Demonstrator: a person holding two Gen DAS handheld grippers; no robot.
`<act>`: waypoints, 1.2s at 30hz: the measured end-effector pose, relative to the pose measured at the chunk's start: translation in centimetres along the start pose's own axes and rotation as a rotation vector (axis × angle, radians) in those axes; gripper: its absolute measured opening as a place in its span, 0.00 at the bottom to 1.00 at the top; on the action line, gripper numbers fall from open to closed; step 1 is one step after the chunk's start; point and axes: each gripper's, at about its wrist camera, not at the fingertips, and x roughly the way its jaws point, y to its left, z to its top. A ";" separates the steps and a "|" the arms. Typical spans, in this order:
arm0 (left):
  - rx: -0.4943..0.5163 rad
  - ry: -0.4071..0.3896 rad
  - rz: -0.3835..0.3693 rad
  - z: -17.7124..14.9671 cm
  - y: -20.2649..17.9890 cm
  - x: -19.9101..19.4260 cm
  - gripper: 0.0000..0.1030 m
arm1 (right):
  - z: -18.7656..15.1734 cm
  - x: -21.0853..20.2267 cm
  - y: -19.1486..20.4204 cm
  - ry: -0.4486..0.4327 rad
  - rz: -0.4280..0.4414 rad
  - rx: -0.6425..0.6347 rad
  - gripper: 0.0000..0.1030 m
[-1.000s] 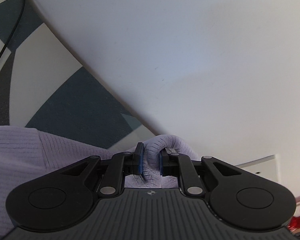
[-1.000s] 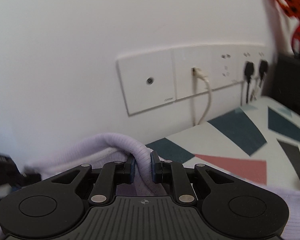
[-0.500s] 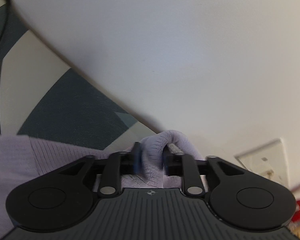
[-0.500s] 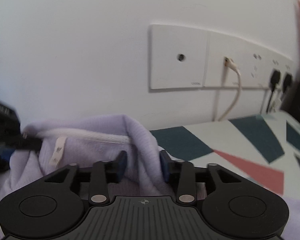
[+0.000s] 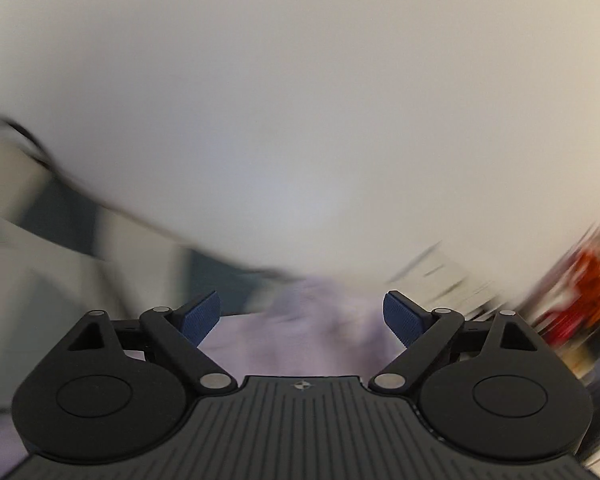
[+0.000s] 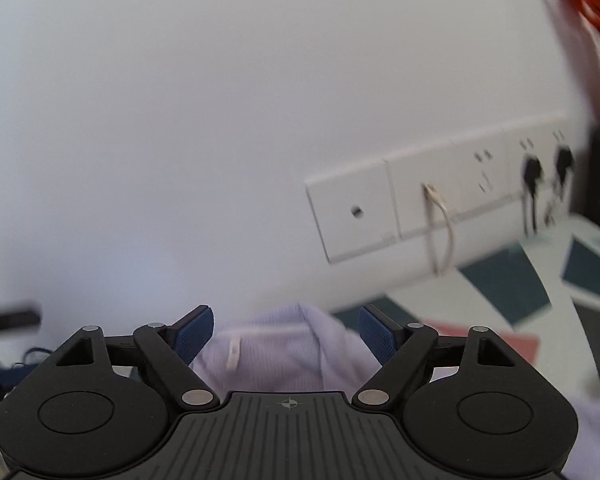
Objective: Fold clothes
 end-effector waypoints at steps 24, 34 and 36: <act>0.227 0.281 0.124 -4.0 9.2 -1.9 0.13 | -2.5 14.1 8.9 0.446 0.126 -0.103 0.15; 0.241 0.117 0.353 1.0 11.6 -5.1 0.10 | 0.1 14.6 7.2 0.365 0.498 0.066 0.13; 0.279 0.116 0.396 0.8 11.2 -3.4 0.10 | -0.8 16.0 7.5 0.394 0.451 0.033 0.13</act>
